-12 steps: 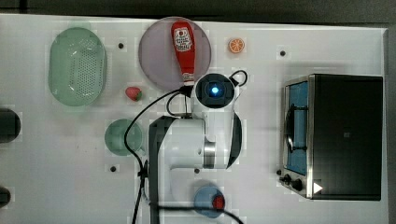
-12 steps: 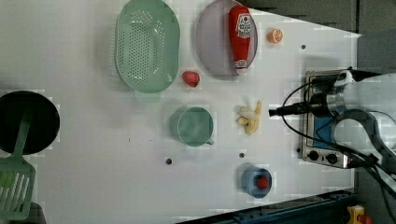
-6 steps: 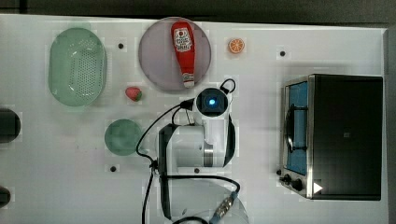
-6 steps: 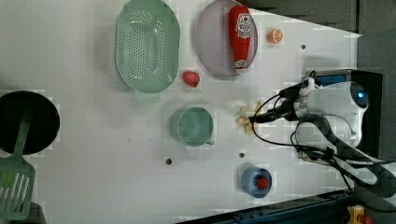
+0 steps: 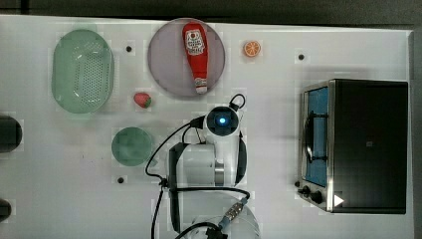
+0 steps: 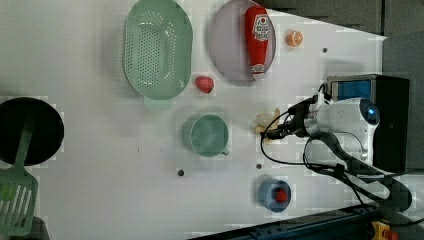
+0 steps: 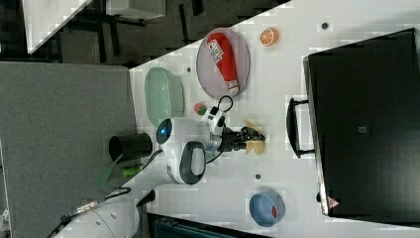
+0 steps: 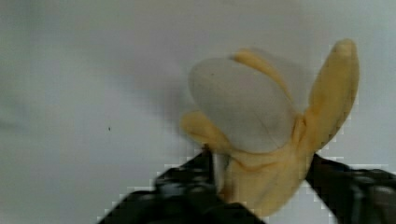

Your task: Pick Banana and place it in mug.

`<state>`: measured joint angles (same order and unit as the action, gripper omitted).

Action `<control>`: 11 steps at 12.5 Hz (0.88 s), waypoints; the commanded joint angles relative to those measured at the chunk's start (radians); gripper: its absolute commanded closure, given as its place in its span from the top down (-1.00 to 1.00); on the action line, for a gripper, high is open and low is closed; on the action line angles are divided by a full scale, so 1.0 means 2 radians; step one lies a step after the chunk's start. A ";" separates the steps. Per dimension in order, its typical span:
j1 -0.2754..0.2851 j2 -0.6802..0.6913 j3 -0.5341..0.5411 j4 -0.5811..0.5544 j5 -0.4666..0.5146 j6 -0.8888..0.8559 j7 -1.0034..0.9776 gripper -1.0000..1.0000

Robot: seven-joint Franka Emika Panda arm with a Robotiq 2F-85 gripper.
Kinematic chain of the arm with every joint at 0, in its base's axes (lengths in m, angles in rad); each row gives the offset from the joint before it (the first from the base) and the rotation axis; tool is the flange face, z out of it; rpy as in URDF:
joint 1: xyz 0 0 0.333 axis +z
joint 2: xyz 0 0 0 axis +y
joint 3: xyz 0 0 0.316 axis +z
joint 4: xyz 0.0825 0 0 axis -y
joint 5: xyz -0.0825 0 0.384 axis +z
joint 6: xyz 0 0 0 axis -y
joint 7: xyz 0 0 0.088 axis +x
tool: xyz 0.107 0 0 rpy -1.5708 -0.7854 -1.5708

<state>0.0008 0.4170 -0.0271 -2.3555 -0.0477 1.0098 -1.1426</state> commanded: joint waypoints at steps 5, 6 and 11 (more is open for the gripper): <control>-0.013 -0.047 0.003 -0.011 0.010 0.024 -0.015 -0.56; -0.014 -0.088 -0.002 -0.009 0.010 0.018 -0.013 -0.56; -0.015 -0.244 -0.017 0.033 0.010 -0.153 -0.003 -0.57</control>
<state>-0.0364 0.0216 -0.0594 -2.3105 -0.0271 0.7686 -1.1475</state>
